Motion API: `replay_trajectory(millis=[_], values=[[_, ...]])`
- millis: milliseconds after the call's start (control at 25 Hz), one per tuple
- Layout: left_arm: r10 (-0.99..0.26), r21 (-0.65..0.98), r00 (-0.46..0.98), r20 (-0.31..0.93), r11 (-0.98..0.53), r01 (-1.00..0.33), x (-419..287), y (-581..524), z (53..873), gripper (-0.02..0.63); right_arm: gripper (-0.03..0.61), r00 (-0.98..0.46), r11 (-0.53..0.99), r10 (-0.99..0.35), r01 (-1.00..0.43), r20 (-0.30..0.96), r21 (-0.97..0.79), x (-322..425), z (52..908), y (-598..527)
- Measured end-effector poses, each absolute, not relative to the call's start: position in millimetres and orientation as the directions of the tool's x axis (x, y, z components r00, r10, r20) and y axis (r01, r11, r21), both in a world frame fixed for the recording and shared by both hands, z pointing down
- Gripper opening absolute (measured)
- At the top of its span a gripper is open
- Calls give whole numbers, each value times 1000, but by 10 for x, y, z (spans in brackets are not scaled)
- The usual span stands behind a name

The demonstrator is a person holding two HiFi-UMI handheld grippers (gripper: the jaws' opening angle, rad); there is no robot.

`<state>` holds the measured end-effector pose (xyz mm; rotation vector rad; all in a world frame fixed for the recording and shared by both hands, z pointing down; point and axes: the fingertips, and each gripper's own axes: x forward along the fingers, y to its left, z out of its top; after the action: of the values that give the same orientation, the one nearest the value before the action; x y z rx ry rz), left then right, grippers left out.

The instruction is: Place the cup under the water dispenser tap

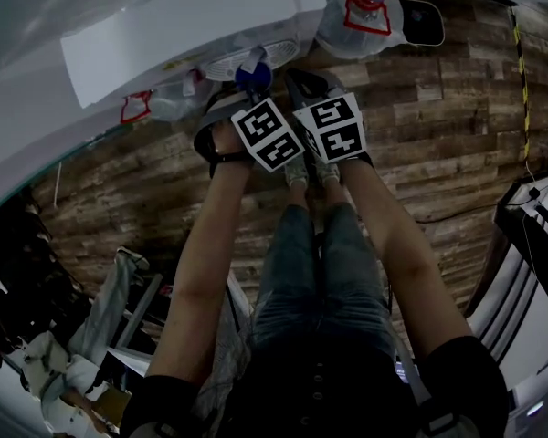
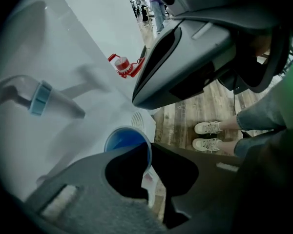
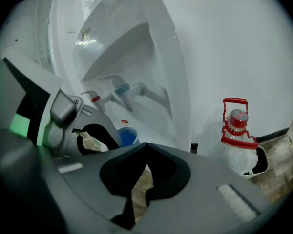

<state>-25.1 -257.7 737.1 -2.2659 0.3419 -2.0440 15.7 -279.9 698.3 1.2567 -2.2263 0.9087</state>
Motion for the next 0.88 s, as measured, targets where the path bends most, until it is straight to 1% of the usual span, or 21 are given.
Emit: replay_trajectory(millis=[240,880], values=[[-231,-220,96,968,-969,-115,-233,-2690,7487,26,0,-494,327,-589,-869,639,-371,231,7181,-2816],[-228,-218,98,969,-971,-97,-137,-2857,7738,26,0,-501,320,-593,-865,630,-387,270,7348,-2887]])
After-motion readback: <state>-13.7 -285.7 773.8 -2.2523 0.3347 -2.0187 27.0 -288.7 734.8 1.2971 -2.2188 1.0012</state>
